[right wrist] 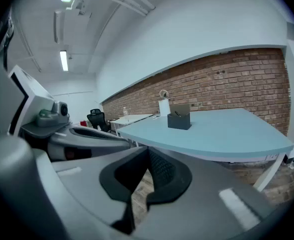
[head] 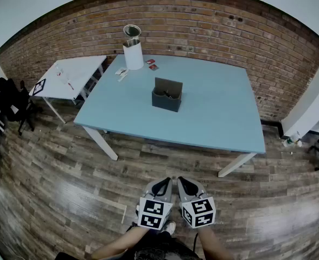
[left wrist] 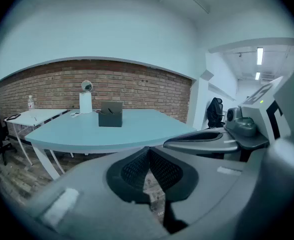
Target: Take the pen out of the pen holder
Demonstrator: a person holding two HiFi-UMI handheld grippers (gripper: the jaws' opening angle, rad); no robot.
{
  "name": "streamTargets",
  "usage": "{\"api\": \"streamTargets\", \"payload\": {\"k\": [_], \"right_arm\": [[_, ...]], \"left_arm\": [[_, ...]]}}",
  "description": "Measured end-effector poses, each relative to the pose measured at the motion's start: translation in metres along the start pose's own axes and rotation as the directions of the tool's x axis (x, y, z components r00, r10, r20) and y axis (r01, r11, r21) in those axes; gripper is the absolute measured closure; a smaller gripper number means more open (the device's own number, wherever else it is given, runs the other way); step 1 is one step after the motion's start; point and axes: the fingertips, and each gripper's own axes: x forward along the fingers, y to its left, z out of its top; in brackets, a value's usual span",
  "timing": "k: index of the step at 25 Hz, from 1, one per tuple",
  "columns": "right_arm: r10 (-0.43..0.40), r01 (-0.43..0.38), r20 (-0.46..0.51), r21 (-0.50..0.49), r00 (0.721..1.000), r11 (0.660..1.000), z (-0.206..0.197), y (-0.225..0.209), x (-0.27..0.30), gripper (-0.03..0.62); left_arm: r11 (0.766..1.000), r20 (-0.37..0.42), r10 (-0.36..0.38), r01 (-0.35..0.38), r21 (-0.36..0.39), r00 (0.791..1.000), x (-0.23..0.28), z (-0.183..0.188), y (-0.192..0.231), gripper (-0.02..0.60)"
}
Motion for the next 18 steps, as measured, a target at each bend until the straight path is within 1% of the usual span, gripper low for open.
{"api": "streamTargets", "payload": {"k": [8,12,18], "right_arm": [[0.008,-0.008,-0.018,0.000,1.000,1.000,-0.004,0.000,0.001,0.591],[0.004,-0.003,-0.023,0.016,1.000,1.000,-0.006,-0.006,0.009,0.591],[-0.004,0.004,-0.034,0.007,0.999,1.000,-0.003,-0.014,0.027,0.589]], "left_arm": [[1.000,0.000,-0.010,0.010,0.004,1.000,0.001,0.000,-0.004,0.581],[1.000,0.004,-0.018,0.018,0.003,1.000,0.009,0.001,0.000,0.581],[1.000,0.009,-0.027,0.027,-0.003,1.000,0.026,0.006,0.012,0.581]]}}
